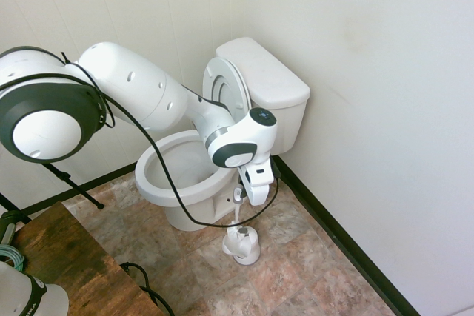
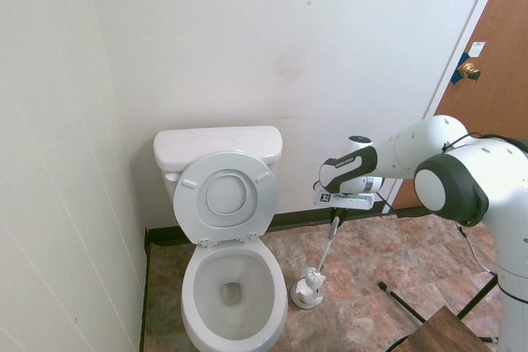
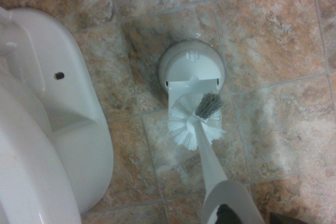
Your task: Clean the toilet
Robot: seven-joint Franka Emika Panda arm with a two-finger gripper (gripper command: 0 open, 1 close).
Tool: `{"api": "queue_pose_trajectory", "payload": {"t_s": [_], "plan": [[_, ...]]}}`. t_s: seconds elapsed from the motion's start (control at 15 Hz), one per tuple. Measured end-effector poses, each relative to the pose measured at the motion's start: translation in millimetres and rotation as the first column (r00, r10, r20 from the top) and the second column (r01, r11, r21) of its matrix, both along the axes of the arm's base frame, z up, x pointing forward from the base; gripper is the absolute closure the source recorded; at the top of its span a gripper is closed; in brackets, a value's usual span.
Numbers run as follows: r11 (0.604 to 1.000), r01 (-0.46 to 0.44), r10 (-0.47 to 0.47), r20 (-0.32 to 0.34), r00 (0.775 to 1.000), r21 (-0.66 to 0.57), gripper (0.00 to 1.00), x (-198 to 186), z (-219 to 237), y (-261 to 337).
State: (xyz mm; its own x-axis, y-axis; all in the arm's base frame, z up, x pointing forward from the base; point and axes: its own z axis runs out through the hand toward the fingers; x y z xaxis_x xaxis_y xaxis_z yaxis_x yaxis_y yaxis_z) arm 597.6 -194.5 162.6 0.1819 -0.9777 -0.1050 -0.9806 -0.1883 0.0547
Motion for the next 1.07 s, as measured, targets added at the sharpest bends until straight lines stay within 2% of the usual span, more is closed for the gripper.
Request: {"api": "queue_pose_trajectory", "payload": {"t_s": [0.73, 1.07], "plan": [[1.0, 0.006, -0.006, -0.023, 1.0, 0.01, 1.0, 26.9, -68.1, -11.3], [1.0, 0.022, -0.021, -0.055, 0.998, 0.018, 1.0, 43.2, -97.5, -21.5]]}}
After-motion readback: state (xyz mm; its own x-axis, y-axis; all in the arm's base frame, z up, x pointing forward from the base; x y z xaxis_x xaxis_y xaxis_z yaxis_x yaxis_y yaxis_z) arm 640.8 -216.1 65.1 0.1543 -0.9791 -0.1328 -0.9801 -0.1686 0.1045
